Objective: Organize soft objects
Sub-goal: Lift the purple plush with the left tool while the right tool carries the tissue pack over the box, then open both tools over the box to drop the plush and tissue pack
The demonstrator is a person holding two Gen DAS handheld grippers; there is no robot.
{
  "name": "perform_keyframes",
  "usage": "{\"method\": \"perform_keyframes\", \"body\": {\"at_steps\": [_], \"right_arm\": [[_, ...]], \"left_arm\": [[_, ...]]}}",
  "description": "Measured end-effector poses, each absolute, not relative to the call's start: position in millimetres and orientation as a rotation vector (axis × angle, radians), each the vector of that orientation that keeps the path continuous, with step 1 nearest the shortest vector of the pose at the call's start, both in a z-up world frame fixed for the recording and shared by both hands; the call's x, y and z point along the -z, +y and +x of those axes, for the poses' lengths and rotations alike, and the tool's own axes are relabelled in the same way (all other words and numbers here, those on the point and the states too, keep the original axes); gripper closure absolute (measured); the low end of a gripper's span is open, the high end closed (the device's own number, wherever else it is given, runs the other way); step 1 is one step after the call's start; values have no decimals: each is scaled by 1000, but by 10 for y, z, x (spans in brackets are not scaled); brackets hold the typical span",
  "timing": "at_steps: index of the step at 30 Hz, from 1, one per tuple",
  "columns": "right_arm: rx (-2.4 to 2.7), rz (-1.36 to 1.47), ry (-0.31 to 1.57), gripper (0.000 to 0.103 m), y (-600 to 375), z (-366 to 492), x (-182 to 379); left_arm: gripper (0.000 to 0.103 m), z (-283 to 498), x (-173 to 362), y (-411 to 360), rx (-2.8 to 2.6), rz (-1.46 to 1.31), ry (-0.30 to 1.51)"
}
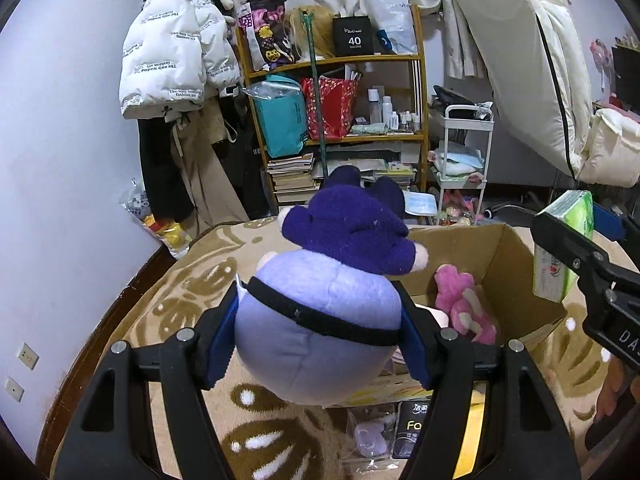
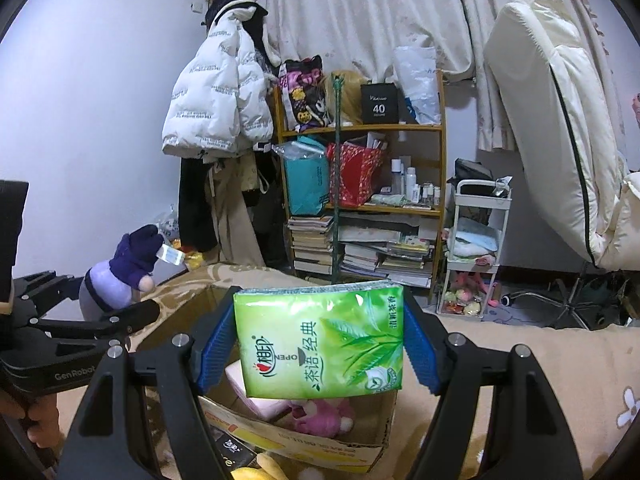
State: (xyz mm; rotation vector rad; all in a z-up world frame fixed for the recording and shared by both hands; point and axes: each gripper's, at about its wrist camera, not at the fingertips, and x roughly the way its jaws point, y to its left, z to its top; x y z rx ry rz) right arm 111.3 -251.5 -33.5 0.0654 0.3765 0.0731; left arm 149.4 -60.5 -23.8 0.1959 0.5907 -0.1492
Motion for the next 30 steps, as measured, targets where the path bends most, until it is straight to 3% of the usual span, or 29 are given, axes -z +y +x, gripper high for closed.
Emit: {"method": "perform_keyframes", "body": {"at_steps": [30], "right_arm": [[-71, 100, 536, 24, -2611, 1395, 780]], "left_arm": [[32, 1694, 576, -658, 174, 219, 682]]}}
